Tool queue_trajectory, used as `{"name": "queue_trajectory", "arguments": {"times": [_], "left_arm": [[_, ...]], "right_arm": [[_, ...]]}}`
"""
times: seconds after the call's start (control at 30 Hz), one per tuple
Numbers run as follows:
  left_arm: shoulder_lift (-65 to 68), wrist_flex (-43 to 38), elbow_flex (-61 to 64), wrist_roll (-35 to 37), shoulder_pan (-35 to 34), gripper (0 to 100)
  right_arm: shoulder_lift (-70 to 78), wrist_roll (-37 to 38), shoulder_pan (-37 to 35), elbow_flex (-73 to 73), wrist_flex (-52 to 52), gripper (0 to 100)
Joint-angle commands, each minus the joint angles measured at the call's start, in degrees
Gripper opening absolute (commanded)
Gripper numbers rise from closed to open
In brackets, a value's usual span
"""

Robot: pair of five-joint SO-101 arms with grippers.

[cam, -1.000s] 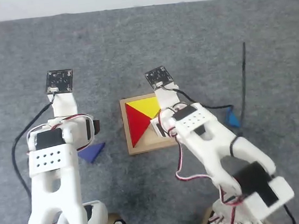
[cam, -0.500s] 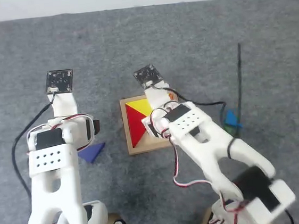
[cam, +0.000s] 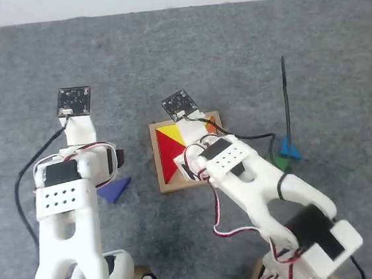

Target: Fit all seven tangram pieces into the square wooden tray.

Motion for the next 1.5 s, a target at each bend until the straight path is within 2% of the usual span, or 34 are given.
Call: {"name": "queue_trajectory", "arguments": {"times": [0.0, 0.23, 0.87, 1.13, 1.27, 1.47], "left_arm": [[-0.62, -0.79, -0.48, 0.18, 0.18, 22], [-0.62, -0.79, -0.48, 0.18, 0.18, 22], [-0.62, -0.79, -0.48, 0.18, 0.09, 22], [-0.62, -0.79, -0.48, 0.18, 0.09, 22], [-0.44, -0.97, -0.48, 0.18, 0.09, 22], [-0.26, -1.14, -0.48, 0.18, 0.44, 22]], "right_arm": [[1.98, -0.44, 0.13, -3.08, -0.66, 6.1], [4.53, -2.81, 5.14, -6.59, 0.13, 5.9], [4.00, -2.90, 5.41, -9.58, -1.10, 5.9], [-9.63, -3.08, 5.58, -8.88, 2.86, 5.9], [-17.10, -3.08, 9.36, -6.51, 5.23, 5.9], [-13.93, -2.81, 12.79, -1.32, 3.47, 6.1]]}}
